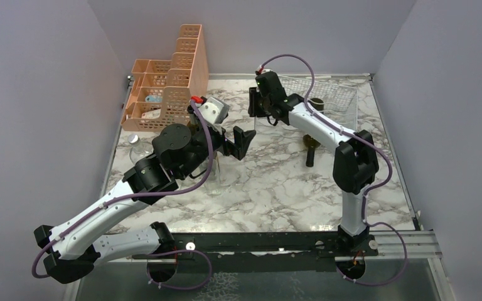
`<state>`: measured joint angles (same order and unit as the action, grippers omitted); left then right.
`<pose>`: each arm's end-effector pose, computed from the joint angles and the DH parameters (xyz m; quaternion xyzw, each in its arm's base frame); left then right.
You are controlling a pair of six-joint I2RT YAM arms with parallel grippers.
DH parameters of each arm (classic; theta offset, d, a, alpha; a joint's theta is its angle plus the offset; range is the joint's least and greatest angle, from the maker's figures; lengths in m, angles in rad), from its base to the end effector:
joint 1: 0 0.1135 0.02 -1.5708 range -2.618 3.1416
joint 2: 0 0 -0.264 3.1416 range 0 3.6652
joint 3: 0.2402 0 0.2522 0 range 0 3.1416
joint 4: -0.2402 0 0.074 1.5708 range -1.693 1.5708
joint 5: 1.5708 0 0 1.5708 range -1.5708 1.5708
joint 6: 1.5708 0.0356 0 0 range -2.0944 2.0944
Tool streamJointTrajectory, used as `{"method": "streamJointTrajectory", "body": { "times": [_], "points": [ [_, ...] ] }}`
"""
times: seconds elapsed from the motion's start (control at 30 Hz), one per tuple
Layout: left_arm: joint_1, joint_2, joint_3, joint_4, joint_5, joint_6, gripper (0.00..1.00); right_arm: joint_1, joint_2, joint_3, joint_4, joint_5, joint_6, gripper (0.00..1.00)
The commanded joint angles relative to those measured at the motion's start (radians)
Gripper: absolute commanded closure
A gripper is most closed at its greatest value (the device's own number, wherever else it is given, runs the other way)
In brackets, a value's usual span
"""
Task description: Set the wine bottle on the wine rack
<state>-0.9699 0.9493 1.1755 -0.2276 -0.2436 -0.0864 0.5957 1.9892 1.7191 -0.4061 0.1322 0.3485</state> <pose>0.1202 -0.1602 0.4414 0.2227 0.6716 -0.2792 0.6491 0.3872 0.2568 0.2788 -0.0826 0.8963 0.1432 0.4115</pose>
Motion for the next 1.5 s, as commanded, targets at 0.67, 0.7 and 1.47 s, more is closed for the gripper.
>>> {"method": "streamJointTrajectory", "body": {
  "times": [0.67, 0.7, 1.47],
  "points": [
    [0.000, -0.096, 0.185, -0.064, -0.187, 0.095, 0.01, 0.217, -0.562, -0.389, 0.214, -0.417, -0.185, 0.40],
    [0.000, -0.107, 0.200, -0.064, -0.194, 0.099, 0.01, 0.259, -0.565, -0.403, 0.231, -0.408, -0.196, 0.40],
    [0.000, -0.200, 0.182, -0.069, -0.244, 0.122, 0.01, 0.506, -0.354, -0.333, 0.368, -0.296, -0.329, 0.39]
  ]
}}
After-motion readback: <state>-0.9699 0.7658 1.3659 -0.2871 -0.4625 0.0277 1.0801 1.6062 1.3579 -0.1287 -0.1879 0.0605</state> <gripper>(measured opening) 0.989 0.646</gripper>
